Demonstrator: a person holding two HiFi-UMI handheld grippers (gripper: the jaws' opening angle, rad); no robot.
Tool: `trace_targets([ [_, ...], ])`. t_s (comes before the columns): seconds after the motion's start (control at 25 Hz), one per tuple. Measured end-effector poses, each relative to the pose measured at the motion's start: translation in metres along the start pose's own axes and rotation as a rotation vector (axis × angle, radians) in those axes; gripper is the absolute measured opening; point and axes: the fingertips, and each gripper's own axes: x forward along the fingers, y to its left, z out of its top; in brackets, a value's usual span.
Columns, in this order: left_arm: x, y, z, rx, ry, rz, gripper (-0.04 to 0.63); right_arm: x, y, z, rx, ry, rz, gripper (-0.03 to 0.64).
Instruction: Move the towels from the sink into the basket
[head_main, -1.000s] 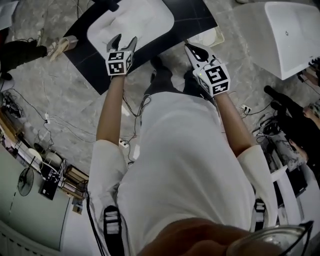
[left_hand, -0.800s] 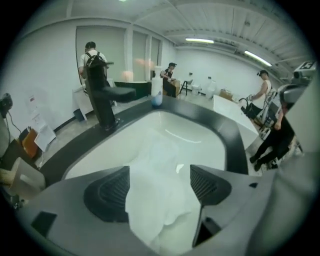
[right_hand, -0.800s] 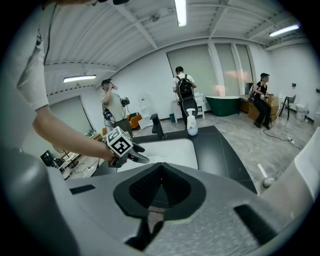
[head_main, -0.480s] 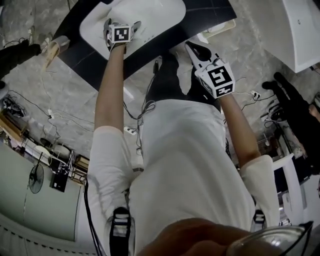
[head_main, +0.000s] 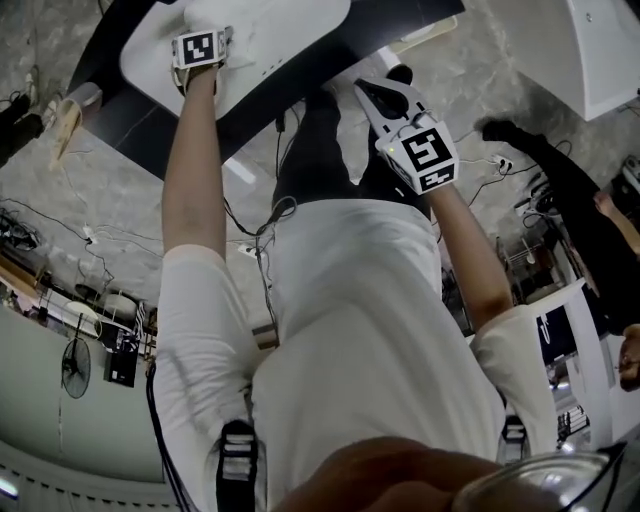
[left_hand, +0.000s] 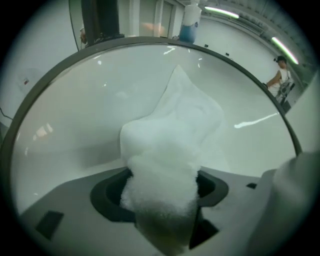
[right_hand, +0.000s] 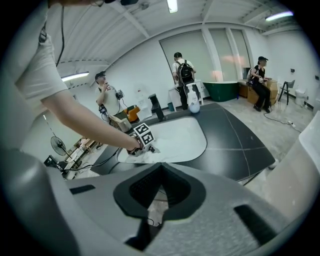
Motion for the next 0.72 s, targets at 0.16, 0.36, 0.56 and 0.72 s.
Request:
trace_targets([
  [0.16,-0.010,-0.010,-0.010,0.015,0.011,-0.002,0.214,-0.011,0.006,-0.003,-0.009,0.004,-0.003,-0.003],
  [0.36,-0.044,-0.024,-0.005,-0.010,-0.060,-0.037,0.166,-0.040,-0.001,0.012,-0.028,-0.032,-0.028,-0.003],
  [0.56,-0.109,-0.042,-0.002,-0.041,-0.193,-0.058,0.164,-0.075,-0.013,0.029,-0.026,-0.078,-0.055,-0.003],
  [0.72,-0.180,-0.063,0.011,-0.028,-0.295,-0.033,0.164,-0.103,-0.018,0.043,-0.051,-0.107,-0.064,-0.003],
])
